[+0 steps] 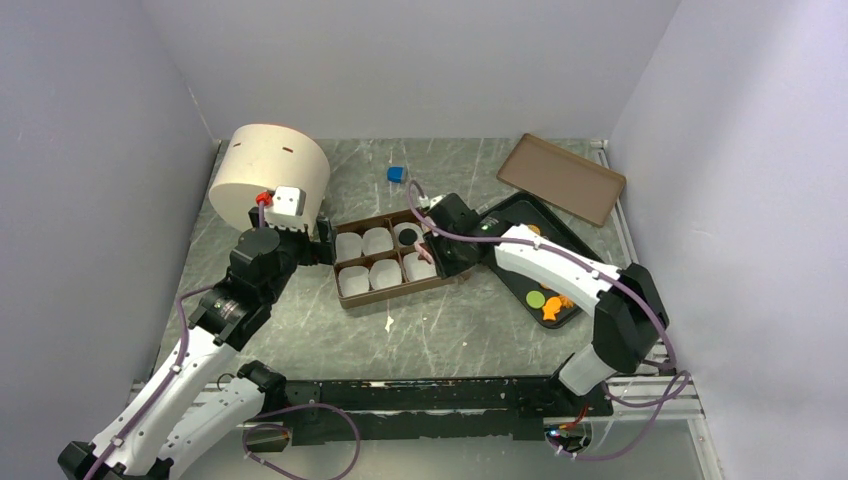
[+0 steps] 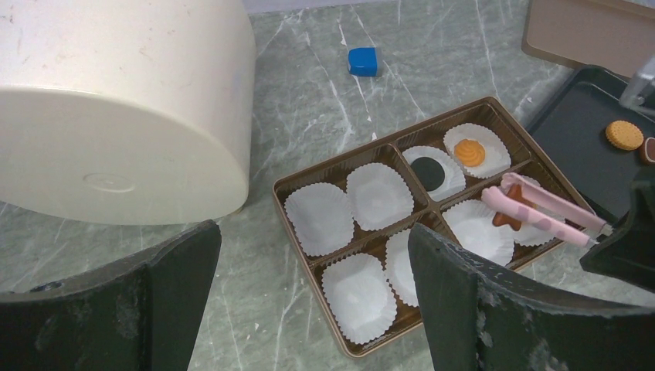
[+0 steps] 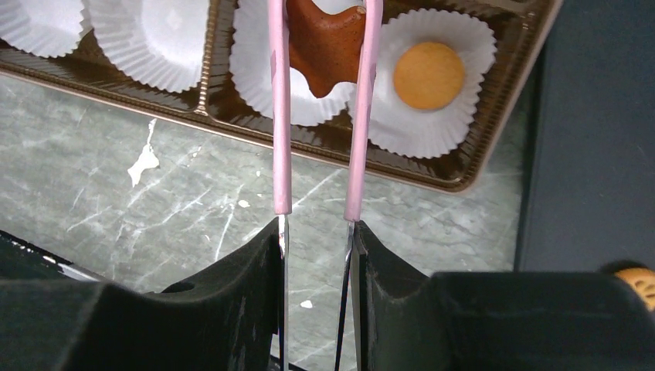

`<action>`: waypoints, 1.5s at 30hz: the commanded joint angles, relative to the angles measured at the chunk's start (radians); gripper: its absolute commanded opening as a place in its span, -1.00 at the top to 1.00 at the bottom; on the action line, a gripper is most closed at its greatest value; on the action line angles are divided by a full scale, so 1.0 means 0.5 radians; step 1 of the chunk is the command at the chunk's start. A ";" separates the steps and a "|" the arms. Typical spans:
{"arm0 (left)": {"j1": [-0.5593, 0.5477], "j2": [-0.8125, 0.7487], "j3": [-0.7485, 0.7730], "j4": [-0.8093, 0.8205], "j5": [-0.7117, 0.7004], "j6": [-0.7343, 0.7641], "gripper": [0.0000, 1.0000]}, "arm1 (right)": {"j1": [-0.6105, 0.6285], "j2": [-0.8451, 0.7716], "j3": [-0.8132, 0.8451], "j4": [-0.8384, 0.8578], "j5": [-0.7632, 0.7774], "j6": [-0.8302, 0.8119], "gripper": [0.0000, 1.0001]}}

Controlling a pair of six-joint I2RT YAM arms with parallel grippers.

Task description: Pack the cookies

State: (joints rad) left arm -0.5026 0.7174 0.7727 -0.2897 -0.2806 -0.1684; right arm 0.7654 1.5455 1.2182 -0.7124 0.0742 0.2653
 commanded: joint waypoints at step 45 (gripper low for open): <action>0.011 -0.034 0.016 0.087 0.030 0.061 -0.93 | 0.030 -0.088 0.193 -0.090 0.332 0.050 0.28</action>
State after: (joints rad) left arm -0.5026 0.7162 0.7727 -0.2897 -0.2768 -0.1680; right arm 0.8059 1.5696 1.2640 -0.7155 0.1574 0.2665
